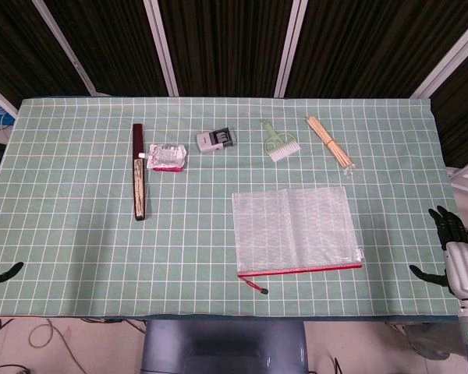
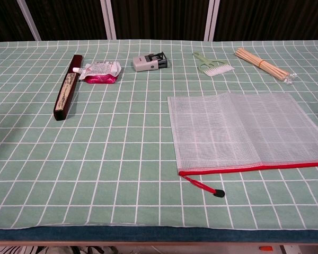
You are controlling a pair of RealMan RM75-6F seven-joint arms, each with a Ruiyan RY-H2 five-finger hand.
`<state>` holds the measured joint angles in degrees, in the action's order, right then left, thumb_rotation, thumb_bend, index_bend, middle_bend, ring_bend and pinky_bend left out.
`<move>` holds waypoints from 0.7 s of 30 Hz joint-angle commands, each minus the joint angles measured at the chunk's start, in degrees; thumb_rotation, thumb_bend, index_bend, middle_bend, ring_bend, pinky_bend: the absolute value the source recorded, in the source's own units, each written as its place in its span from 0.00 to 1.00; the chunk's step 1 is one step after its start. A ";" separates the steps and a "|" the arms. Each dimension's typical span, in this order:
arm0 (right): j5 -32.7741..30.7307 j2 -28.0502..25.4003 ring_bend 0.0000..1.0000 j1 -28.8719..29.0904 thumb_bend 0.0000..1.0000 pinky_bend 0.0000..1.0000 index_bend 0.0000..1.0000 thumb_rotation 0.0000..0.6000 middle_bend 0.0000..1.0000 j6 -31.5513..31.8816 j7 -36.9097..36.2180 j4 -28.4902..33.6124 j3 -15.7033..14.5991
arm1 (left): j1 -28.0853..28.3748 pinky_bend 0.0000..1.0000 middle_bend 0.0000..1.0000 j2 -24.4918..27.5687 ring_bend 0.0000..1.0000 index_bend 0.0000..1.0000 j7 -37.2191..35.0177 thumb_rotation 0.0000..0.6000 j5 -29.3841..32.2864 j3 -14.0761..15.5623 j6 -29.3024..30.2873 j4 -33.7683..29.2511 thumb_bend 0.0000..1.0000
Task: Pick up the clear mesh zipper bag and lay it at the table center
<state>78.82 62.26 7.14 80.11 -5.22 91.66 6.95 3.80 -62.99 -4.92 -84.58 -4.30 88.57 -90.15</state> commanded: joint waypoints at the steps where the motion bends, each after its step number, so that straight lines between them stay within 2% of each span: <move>1: 0.02 0.01 0.00 0.00 0.10 0.23 0.00 1.00 0.00 0.02 0.00 0.04 0.04 | 0.03 0.00 0.00 -0.01 0.00 0.00 0.01 1.00 0.01 -0.01 -0.08 0.01 0.05; 11: 0.41 -0.15 0.00 0.31 0.10 0.23 0.00 1.00 0.00 -0.18 -0.58 0.29 0.31 | 0.20 0.00 0.00 -0.32 0.00 0.00 0.57 1.00 0.20 -0.15 -0.45 -0.06 0.05; 17: 2.78 -0.89 0.00 1.85 0.10 0.23 0.00 1.00 0.00 0.02 -2.03 1.88 1.35 | 0.25 0.00 0.00 -0.58 0.00 0.00 1.16 1.00 1.19 -0.47 -0.89 -0.14 0.05; 19: 4.11 -1.31 0.04 3.42 0.10 0.23 0.00 1.00 0.02 -0.56 -2.19 3.49 2.22 | 0.24 0.00 0.00 -0.62 0.00 0.00 1.29 1.00 1.48 -0.55 -1.01 -0.25 0.05; 21: 4.33 -1.91 0.13 4.85 0.10 0.25 0.00 1.00 0.10 -1.86 -1.74 5.31 2.92 | 0.30 0.00 0.00 -0.70 0.00 0.00 1.65 1.00 1.64 -0.61 -1.14 -0.30 0.05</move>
<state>82.60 60.91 10.77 79.24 -7.14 95.58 9.13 4.08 -63.66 -3.35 -83.00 -4.88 87.48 -90.43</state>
